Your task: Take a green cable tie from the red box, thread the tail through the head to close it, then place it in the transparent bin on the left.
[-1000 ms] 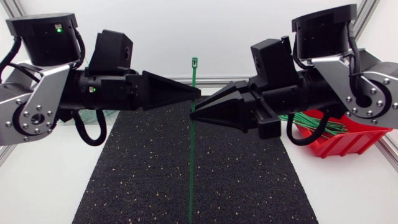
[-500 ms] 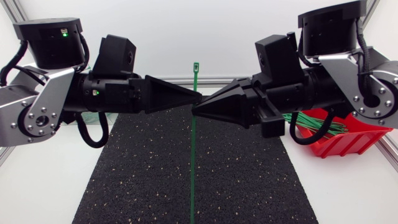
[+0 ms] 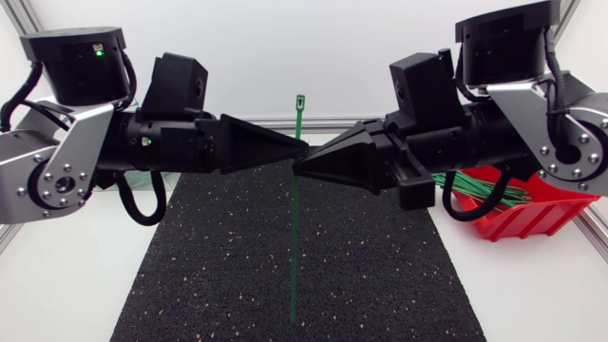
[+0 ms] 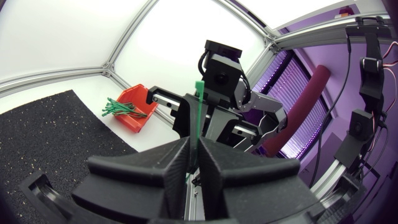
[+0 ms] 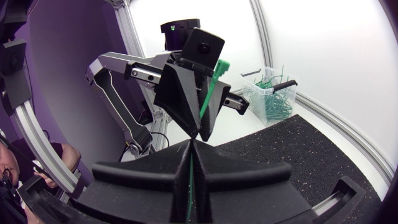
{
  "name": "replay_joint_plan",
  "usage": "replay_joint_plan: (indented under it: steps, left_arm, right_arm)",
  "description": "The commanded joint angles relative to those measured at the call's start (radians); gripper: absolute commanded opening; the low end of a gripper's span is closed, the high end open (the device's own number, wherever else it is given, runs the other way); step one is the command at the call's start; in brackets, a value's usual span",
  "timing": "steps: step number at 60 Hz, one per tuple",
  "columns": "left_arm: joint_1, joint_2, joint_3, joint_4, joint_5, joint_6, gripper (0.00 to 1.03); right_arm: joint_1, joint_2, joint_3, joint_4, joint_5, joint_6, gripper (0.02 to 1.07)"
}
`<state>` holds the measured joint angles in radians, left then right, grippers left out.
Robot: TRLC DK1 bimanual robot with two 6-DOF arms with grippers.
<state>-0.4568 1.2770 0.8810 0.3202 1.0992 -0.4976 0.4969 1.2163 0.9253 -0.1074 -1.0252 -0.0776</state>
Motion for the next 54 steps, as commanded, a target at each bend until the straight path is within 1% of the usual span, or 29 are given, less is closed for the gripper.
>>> replay_joint_plan:
  steps: [1,2,4,9,26,54]
  left_arm:
    - [-0.002,0.018,-0.017,0.016,0.004,-0.018,0.25]
    - [0.0,0.018,-0.017,0.016,0.004,-0.018,0.25]
    - [0.003,0.018,-0.016,0.016,0.004,-0.019,0.29]
    - [0.01,0.018,-0.014,0.034,0.004,-0.032,0.3]
    - [0.041,0.018,-0.002,0.056,0.004,-0.05,0.3]
    - [0.055,0.028,0.021,0.059,0.004,-0.052,0.3]
  right_arm:
    - [0.012,-0.004,-0.019,0.006,-0.013,0.015,0.08]
    - [0.012,-0.003,-0.02,0.006,-0.013,0.015,0.08]
    - [0.012,-0.003,-0.02,0.006,-0.013,0.015,0.08]
    - [0.014,0.002,-0.025,0.006,-0.013,0.015,0.08]
    - [0.014,0.006,-0.034,-0.003,-0.013,0.015,0.08]
    - [0.011,0.034,-0.043,-0.006,-0.012,0.015,0.08]
